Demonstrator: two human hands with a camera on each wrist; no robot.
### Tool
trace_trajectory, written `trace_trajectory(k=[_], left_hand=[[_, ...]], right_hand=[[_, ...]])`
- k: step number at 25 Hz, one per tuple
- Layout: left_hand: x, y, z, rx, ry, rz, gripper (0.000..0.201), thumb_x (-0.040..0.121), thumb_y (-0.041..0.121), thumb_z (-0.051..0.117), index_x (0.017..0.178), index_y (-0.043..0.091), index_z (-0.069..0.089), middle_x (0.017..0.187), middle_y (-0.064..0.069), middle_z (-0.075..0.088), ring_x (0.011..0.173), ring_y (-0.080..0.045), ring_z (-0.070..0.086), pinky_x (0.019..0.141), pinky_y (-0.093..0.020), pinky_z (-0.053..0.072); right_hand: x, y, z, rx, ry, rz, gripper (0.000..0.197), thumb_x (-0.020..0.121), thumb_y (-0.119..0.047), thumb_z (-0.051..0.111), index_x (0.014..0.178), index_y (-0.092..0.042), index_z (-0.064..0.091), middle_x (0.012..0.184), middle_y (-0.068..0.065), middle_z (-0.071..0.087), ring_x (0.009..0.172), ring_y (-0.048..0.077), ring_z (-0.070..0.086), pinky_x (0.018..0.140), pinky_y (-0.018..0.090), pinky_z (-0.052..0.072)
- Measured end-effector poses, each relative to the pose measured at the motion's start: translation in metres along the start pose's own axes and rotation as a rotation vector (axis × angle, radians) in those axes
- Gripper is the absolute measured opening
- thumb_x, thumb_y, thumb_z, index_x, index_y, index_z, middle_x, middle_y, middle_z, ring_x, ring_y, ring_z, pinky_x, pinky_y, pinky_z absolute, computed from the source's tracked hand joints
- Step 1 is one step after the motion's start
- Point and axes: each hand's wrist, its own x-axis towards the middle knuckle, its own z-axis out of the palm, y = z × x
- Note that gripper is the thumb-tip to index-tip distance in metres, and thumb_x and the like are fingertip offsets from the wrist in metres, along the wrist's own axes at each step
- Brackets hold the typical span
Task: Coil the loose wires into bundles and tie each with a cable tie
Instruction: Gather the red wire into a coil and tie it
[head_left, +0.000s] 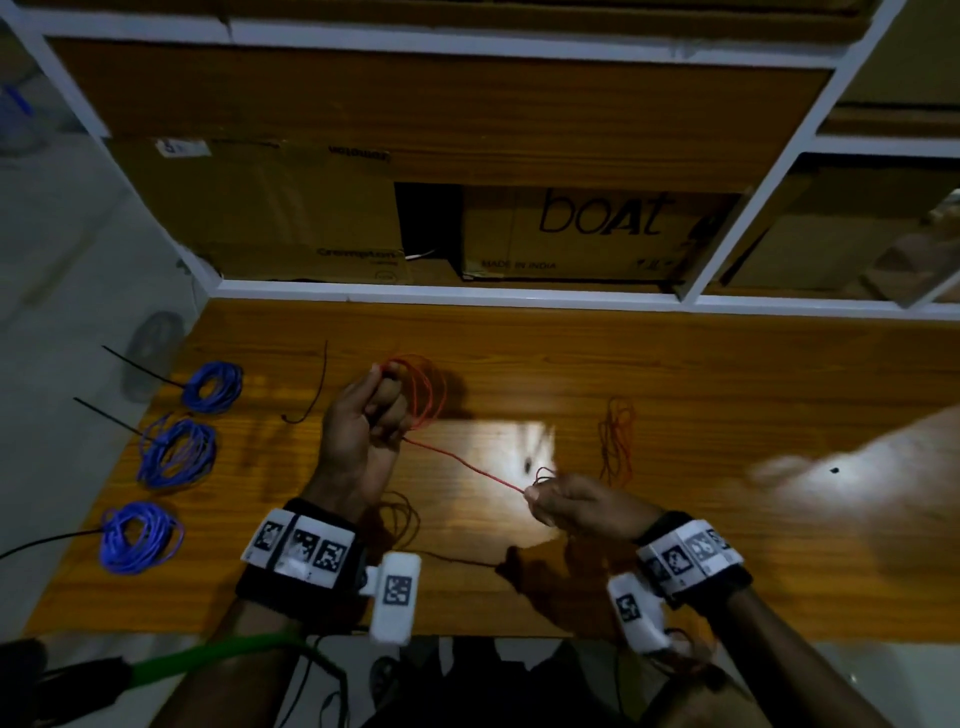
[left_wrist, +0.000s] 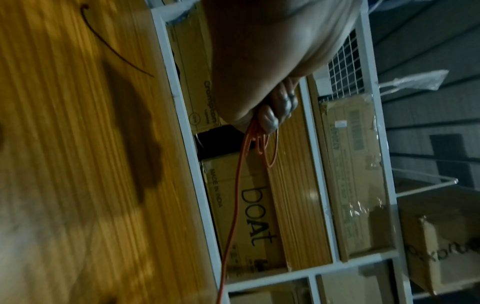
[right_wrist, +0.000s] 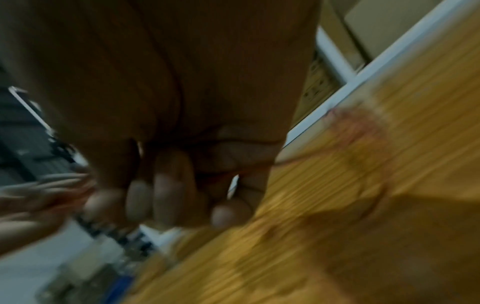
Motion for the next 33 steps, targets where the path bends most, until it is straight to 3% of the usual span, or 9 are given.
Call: trace_trajectory(k=[3, 5, 6, 8, 13, 19, 24, 28, 33], left_hand=[[-0.001, 0.022, -0.009, 0.019, -0.022, -0.008, 0.028, 0.105, 0.027, 0.037, 0.097, 0.011, 0.059, 0.056, 0.009, 0.031, 0.045, -0.004, 0.027, 0.048, -0.018, 0.023], [-0.007, 0.023, -0.007, 0.142, -0.078, -0.037, 0.028, 0.103, 0.026, 0.038, 0.098, 0.008, 0.059, 0.056, 0.009, 0.031, 0.044, -0.004, 0.027, 0.046, -0.018, 0.024], [-0.011, 0.017, -0.004, 0.23, -0.113, -0.061, 0.029, 0.103, 0.025, 0.038, 0.098, 0.005, 0.059, 0.056, 0.008, 0.031, 0.043, -0.004, 0.027, 0.044, -0.017, 0.024], [-0.019, -0.005, 0.004, 0.417, -0.198, -0.121, 0.03, 0.104, 0.021, 0.036, 0.098, 0.002, 0.058, 0.055, 0.006, 0.034, 0.041, -0.004, 0.027, 0.042, -0.017, 0.022], [-0.025, -0.063, 0.014, 0.669, -0.342, -0.346, 0.031, 0.106, 0.015, 0.038, 0.1, 0.001, 0.064, 0.055, 0.002, 0.045, 0.038, -0.005, 0.031, 0.039, -0.018, 0.021], [-0.022, -0.077, 0.026, 0.376, -0.212, -0.383, 0.047, 0.108, 0.034, 0.031, 0.118, -0.001, 0.06, 0.065, 0.001, 0.043, 0.051, -0.01, 0.033, 0.054, -0.028, 0.024], [-0.009, -0.069, 0.029, 0.192, -0.127, -0.306, 0.058, 0.103, 0.051, 0.037, 0.121, 0.003, 0.064, 0.078, -0.003, 0.056, 0.062, -0.013, 0.046, 0.06, -0.028, 0.034], [-0.003, -0.058, 0.034, 0.121, -0.103, -0.258, 0.053, 0.103, 0.045, 0.042, 0.125, 0.001, 0.061, 0.088, -0.003, 0.065, 0.081, -0.017, 0.055, 0.075, -0.031, 0.041], [-0.002, -0.046, 0.038, -0.083, -0.047, -0.147, 0.044, 0.107, 0.032, 0.035, 0.13, 0.001, 0.055, 0.08, -0.001, 0.058, 0.075, -0.012, 0.053, 0.073, -0.025, 0.041]], right_hand=[[-0.01, 0.033, -0.034, 0.052, 0.039, 0.15, 0.028, 0.094, -0.047, 0.062, 0.092, -0.019, 0.064, 0.075, -0.008, 0.058, 0.064, -0.002, 0.055, 0.064, 0.018, 0.041], [-0.007, 0.059, -0.055, -0.065, 0.178, 0.233, 0.054, 0.081, -0.056, 0.071, 0.116, -0.017, 0.064, 0.089, 0.001, 0.068, 0.077, 0.014, 0.063, 0.071, 0.029, 0.045], [-0.002, 0.061, -0.063, -0.273, 0.239, 0.249, 0.048, 0.088, -0.049, 0.065, 0.123, -0.016, 0.062, 0.095, 0.006, 0.071, 0.081, 0.023, 0.066, 0.072, 0.035, 0.048], [0.005, 0.055, -0.075, -0.579, 0.469, 0.232, 0.027, 0.102, -0.033, 0.05, 0.111, -0.013, 0.065, 0.095, 0.012, 0.072, 0.082, 0.032, 0.067, 0.071, 0.039, 0.051], [0.011, 0.002, -0.076, -0.202, 0.849, -0.032, 0.031, 0.105, -0.028, 0.049, 0.086, -0.012, 0.068, 0.07, -0.005, 0.062, 0.064, 0.008, 0.057, 0.062, 0.03, 0.039], [-0.014, -0.066, -0.032, -0.095, 0.695, -0.365, 0.026, 0.105, -0.021, 0.048, 0.093, -0.015, 0.071, 0.07, -0.026, 0.062, 0.064, -0.003, 0.055, 0.058, 0.012, 0.036], [-0.02, -0.064, 0.0, -0.157, 0.569, -0.46, 0.026, 0.106, -0.027, 0.049, 0.093, -0.018, 0.07, 0.063, -0.011, 0.056, 0.053, 0.005, 0.049, 0.052, 0.022, 0.031], [-0.018, -0.051, 0.012, -0.326, 0.462, -0.47, 0.025, 0.106, -0.036, 0.048, 0.103, -0.027, 0.071, 0.056, -0.003, 0.054, 0.044, 0.015, 0.042, 0.047, 0.027, 0.025], [-0.017, -0.034, 0.018, -0.345, 0.419, -0.411, 0.027, 0.106, -0.042, 0.043, 0.107, -0.03, 0.068, 0.052, -0.003, 0.046, 0.044, 0.011, 0.041, 0.049, 0.027, 0.027]])
